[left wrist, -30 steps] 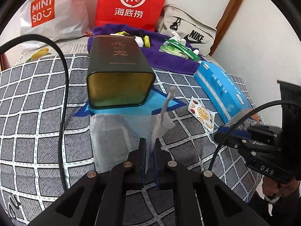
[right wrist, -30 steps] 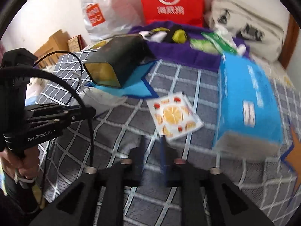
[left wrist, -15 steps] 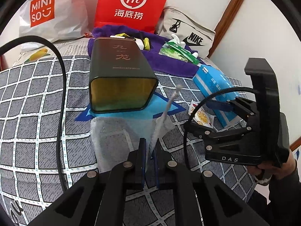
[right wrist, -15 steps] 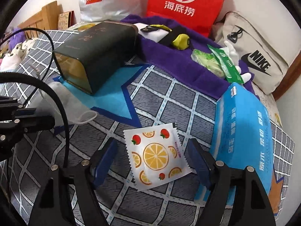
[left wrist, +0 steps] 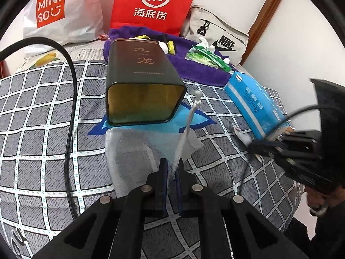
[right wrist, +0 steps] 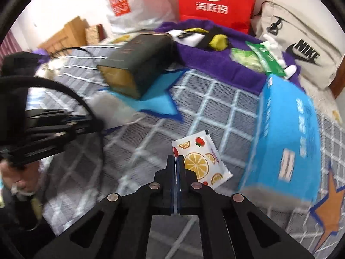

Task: Organize soft objects

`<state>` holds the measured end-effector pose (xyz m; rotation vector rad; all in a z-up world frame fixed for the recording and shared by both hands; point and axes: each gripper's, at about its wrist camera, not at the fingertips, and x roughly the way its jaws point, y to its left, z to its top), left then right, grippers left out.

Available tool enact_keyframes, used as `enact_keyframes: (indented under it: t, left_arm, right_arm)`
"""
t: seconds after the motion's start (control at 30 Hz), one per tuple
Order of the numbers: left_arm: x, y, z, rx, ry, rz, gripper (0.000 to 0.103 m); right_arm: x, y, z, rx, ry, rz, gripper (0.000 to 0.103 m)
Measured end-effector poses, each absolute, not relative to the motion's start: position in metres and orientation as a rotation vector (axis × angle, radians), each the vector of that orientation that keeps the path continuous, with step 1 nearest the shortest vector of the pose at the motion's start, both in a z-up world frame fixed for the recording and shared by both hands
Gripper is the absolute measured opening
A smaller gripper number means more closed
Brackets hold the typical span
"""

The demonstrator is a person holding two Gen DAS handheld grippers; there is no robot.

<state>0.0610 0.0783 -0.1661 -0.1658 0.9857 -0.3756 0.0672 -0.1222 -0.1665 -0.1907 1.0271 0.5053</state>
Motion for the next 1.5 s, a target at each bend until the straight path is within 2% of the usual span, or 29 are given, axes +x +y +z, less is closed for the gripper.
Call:
enact_keyframes:
  t: [0.17, 0.23, 0.27, 0.3, 0.33, 0.37, 0.4, 0.53, 0.77, 0.83, 0.9, 0.97, 1.03, 1.07, 1.5]
  left_arm:
    - [0.06, 0.078, -0.166, -0.164, 0.991, -0.365, 0.008]
    - [0.06, 0.077, -0.166, -0.157, 0.995, -0.362, 0.008]
    - [0.059, 0.076, -0.166, -0.153, 0.997, -0.361, 0.008]
    - [0.059, 0.076, -0.166, -0.15, 0.999, -0.36, 0.008]
    - [0.059, 0.076, -0.166, -0.147, 1.003, -0.358, 0.008]
    - [0.059, 0.075, -0.166, -0.145, 1.005, -0.356, 0.008]
    - [0.059, 0.074, -0.166, -0.143, 1.007, -0.356, 0.008]
    - [0.06, 0.071, -0.165, -0.133, 1.014, -0.354, 0.008]
    - [0.062, 0.069, -0.165, -0.13, 1.028, -0.351, 0.008]
    - [0.063, 0.068, -0.165, -0.127, 1.028, -0.348, 0.008]
    - [0.062, 0.068, -0.165, -0.123, 1.032, -0.349, 0.008]
    - [0.063, 0.069, -0.165, -0.13, 1.025, -0.349, 0.008]
    - [0.062, 0.07, -0.165, -0.13, 1.024, -0.352, 0.008]
    - [0.062, 0.07, -0.165, -0.131, 1.024, -0.35, 0.008]
    - [0.054, 0.072, -0.141, -0.167, 0.99, -0.365, 0.008]
  right_arm:
    - [0.037, -0.106, -0.176, -0.224, 1.062, 0.596, 0.004]
    - [0.032, -0.105, -0.182, -0.255, 1.064, 0.591, 0.012]
    - [0.03, -0.106, -0.183, -0.266, 1.059, 0.598, 0.027]
    - [0.029, -0.108, -0.181, -0.268, 1.045, 0.6, 0.045]
    - [0.028, -0.111, -0.178, -0.275, 1.02, 0.594, 0.055]
    - [0.027, -0.115, -0.173, -0.294, 0.985, 0.576, 0.07]
    - [0.026, -0.117, -0.169, -0.307, 0.957, 0.566, 0.075]
    - [0.033, -0.123, -0.164, -0.363, 0.915, 0.57, 0.078]
    - [0.06, -0.117, -0.191, -0.266, 1.054, 0.488, 0.08]
    - [0.061, -0.117, -0.192, -0.232, 1.017, 0.463, 0.081]
    - [0.061, -0.115, -0.193, -0.223, 0.989, 0.47, 0.073]
    - [0.059, -0.115, -0.192, -0.256, 0.953, 0.447, 0.057]
    - [0.059, -0.118, -0.191, -0.244, 0.96, 0.463, 0.052]
    - [0.059, -0.12, -0.19, -0.245, 0.959, 0.46, 0.043]
    - [0.038, -0.143, -0.159, -0.149, 0.93, 0.513, 0.042]
